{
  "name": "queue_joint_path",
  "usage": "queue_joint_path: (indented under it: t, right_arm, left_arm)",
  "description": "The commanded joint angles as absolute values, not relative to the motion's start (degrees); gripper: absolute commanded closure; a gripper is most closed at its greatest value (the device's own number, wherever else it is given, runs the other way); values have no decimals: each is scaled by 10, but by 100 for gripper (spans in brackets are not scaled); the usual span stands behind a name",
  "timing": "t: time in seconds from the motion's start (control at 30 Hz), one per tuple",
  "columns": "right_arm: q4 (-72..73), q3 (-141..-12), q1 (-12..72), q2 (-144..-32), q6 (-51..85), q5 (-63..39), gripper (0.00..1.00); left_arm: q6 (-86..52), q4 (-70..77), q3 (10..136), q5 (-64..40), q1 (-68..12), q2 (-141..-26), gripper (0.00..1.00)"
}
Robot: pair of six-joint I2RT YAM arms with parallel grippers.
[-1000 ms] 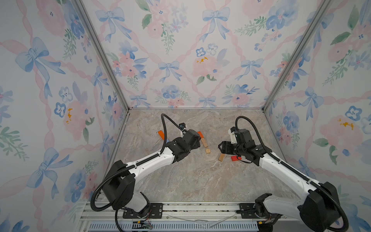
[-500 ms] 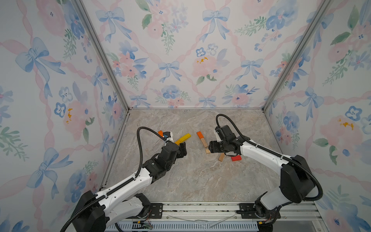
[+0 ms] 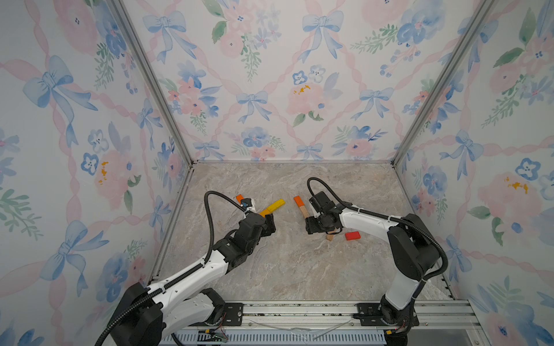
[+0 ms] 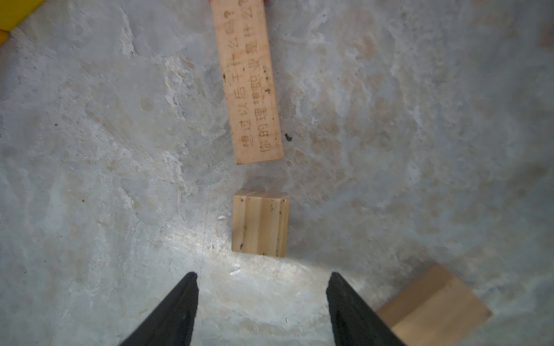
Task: Assemble the letter v with building blocks
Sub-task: Assemble the building block at the center of the board.
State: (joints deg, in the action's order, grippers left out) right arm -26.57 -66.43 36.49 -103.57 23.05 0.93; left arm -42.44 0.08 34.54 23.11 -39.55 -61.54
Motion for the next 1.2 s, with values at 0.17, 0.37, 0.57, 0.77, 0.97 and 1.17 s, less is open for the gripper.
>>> queue_joint_path:
  t: [0.17,0.37,0.57,0.77,0.97,1.17]
  right_arm:
    - [-267,-693,369,-1074,218,19,32]
    - [-266,-701,367,-1089,213,18,38]
    - [-268,-708,361,-1098,208,15,49]
    - [-272,-715,359,-1108,202,11,57]
    - [-280,-721,356,-1113,192,12,66]
    - [-286,-726,349,-1117,170,11,73]
  left_arm:
    - [-430,6,341,229,-387,-628,19]
    - [-437,7,339,228,-387,-631,20]
    - [-445,3,335,234,-385,-634,20]
    - [-448,1,334,233,-384,-636,20]
    - [-449,1,333,233,-382,-636,20]
    - [-451,4,331,232,-381,-639,21]
